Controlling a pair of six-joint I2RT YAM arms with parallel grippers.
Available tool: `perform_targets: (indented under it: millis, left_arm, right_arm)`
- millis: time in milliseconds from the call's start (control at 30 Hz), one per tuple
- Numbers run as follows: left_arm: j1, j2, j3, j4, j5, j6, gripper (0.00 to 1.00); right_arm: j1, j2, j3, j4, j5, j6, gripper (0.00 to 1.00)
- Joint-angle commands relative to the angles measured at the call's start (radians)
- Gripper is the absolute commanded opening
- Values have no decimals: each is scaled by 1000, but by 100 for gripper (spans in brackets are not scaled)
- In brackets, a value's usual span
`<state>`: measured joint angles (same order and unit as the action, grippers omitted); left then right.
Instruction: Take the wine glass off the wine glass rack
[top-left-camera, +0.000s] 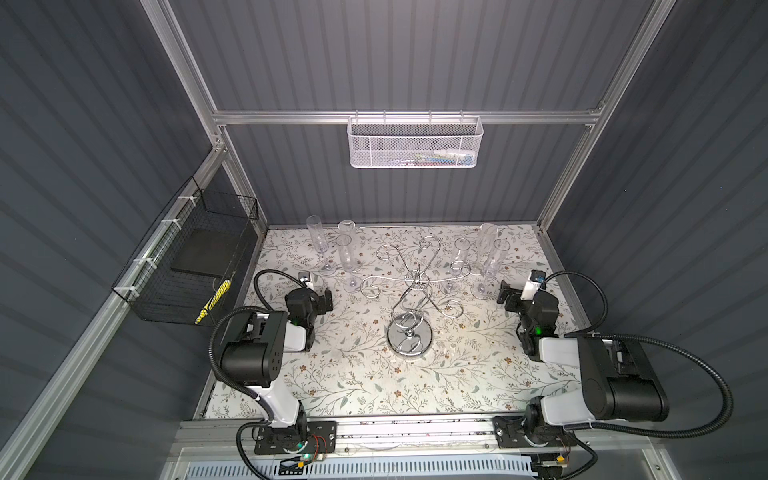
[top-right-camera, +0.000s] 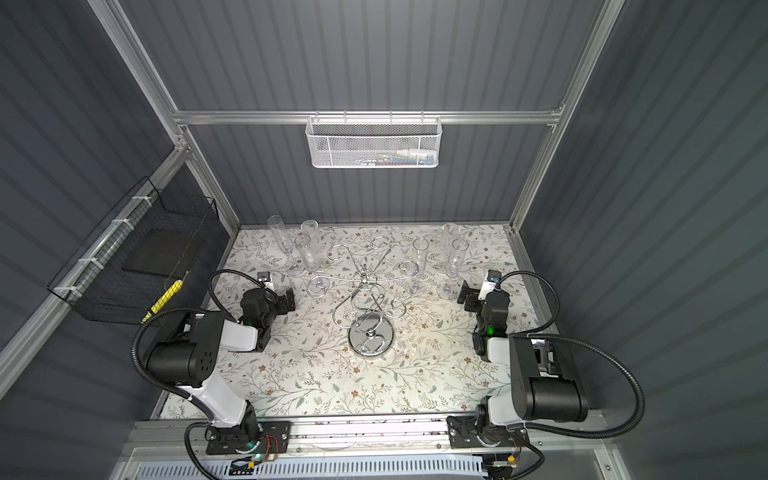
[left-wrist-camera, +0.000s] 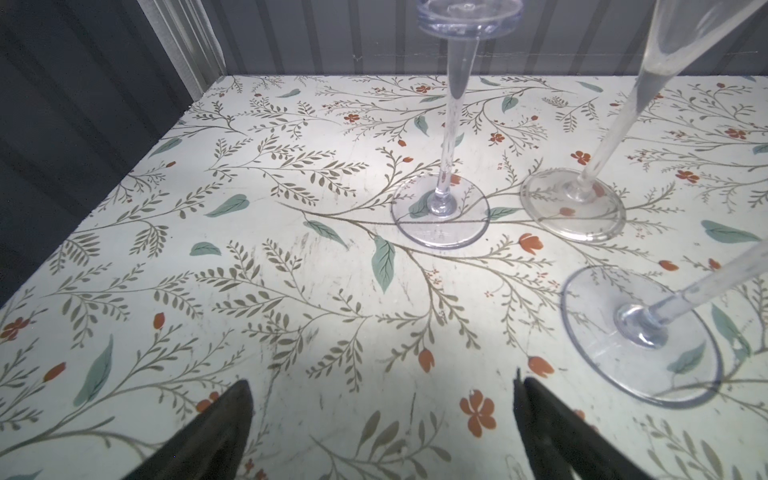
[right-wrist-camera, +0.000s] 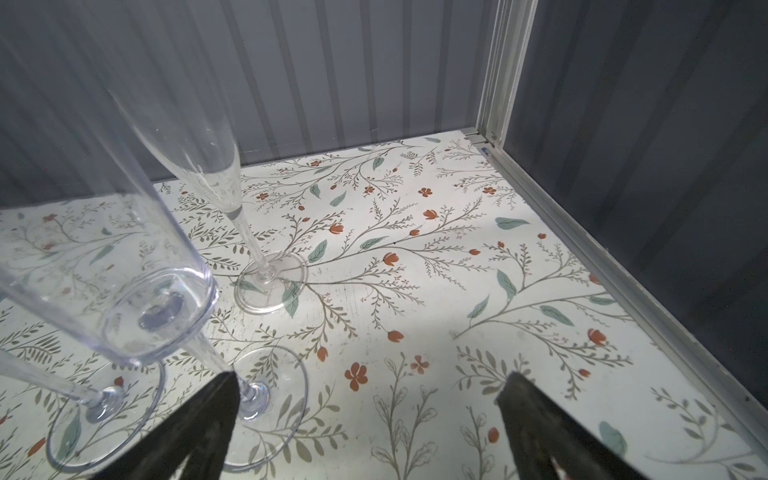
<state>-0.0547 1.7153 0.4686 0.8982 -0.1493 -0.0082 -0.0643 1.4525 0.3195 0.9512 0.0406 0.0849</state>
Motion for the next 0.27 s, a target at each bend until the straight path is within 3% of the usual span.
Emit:
perform_targets:
  millis: [0, 233]
  left_arm:
    - [-2, 1, 5, 8, -13, 14, 100]
    - [-2, 0, 5, 8, -12, 15, 100]
  right_arm:
    - [3, 7, 5, 23, 11, -13, 99]
    - [3, 2, -2, 31, 7, -14, 99]
